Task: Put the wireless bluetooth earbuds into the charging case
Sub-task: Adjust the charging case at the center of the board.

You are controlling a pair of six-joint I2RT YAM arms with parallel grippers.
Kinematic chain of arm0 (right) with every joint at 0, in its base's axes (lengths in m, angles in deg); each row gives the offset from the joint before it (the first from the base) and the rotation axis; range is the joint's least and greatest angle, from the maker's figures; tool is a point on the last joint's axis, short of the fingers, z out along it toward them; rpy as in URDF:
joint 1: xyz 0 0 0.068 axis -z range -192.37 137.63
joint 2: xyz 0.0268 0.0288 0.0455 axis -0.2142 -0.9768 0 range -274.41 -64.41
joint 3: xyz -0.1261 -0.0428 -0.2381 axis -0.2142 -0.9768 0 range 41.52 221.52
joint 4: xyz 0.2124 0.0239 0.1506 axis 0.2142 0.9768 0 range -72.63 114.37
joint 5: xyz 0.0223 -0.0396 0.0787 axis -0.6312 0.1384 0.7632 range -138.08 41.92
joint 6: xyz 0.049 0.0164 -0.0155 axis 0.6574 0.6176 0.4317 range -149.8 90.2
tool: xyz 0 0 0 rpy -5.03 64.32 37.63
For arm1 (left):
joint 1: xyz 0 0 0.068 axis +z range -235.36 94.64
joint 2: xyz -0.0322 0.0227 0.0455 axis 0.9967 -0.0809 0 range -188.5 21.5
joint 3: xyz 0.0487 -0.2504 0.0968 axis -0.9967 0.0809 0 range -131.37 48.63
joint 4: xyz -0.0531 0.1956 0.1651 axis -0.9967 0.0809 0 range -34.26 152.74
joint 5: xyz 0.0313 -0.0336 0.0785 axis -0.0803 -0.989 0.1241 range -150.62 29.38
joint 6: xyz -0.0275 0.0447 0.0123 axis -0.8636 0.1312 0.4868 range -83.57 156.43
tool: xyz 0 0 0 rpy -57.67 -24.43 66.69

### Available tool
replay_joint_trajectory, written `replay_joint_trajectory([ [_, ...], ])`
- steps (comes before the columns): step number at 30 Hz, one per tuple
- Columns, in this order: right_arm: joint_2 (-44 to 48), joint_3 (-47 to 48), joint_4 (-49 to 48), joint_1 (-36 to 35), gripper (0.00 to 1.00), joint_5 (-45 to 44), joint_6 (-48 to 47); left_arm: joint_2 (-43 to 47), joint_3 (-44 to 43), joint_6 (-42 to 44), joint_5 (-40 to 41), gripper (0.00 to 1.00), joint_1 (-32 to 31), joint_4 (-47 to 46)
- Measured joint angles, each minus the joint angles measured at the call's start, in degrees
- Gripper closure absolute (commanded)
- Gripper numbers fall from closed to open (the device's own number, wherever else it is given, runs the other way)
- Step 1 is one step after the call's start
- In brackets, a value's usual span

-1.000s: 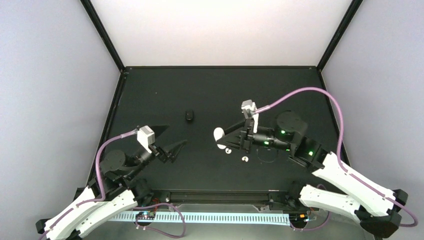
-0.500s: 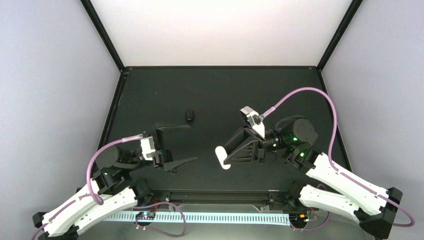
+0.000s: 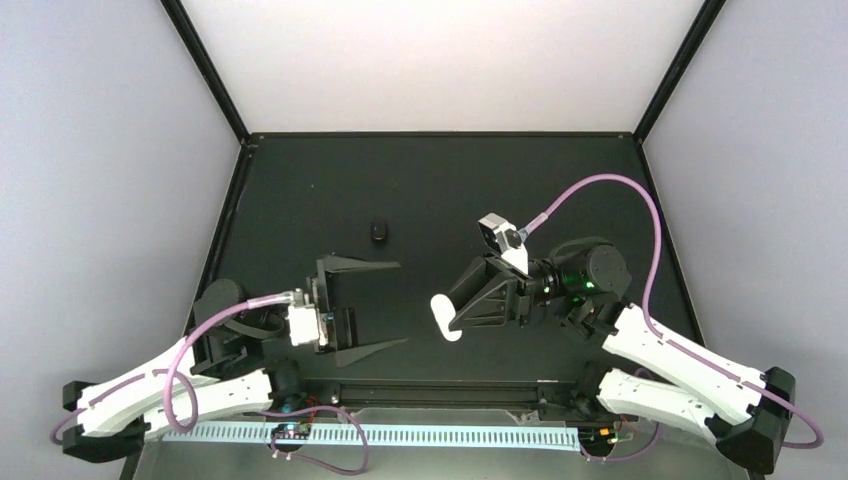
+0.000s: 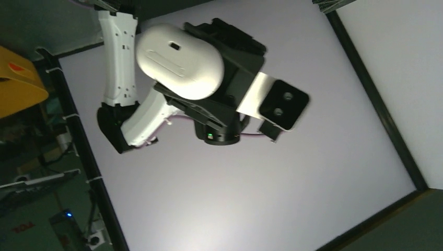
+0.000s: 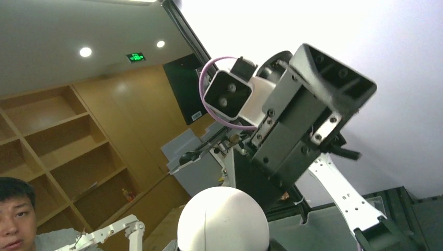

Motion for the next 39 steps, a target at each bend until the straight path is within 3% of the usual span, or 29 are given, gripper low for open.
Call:
replay_joint_trajectory([
  [12, -1.1, 0.2, -4.6, 0.0, 0.75, 0.2, 2.3, -2.6, 0.0, 6.2, 4.2, 0.01, -7.5, 1.5],
  [15, 0.0, 2.4, 4.5, 0.0, 0.76, -1.9, -3.5, -2.4, 0.0, 6.6, 6.0, 0.01, -7.7, 1.7],
  [17, 1.0, 6.0, 15.7, 0.0, 0.76, -6.4, -9.5, -1.9, 0.2, 6.5, 8.3, 0.01, -7.7, 2.3],
  [23, 0.8, 15.9, 45.5, 0.0, 0.76, -33.8, -19.1, 6.7, 6.8, 4.2, 19.5, 0.01, -7.7, 3.8],
  [27, -3.0, 14.6, 55.2, 0.1, 0.76, -50.6, -14.6, 12.6, 10.6, 0.9, 27.8, 0.01, -7.7, 4.9],
  [32, -7.4, 5.4, 58.9, 0.2, 0.88, -63.1, -2.2, 17.4, 13.3, -4.2, 37.1, 0.01, -7.7, 5.4],
  [35, -11.9, 4.0, 60.8, 0.2, 0.88, -67.9, 5.2, 18.6, 14.0, -6.1, 41.4, 0.01, -7.7, 5.8],
  [39, -20.7, 5.2, 61.0, 0.2, 0.80, -71.9, 14.9, 19.4, 14.6, -7.7, 46.0, 0.01, -7.7, 7.0],
])
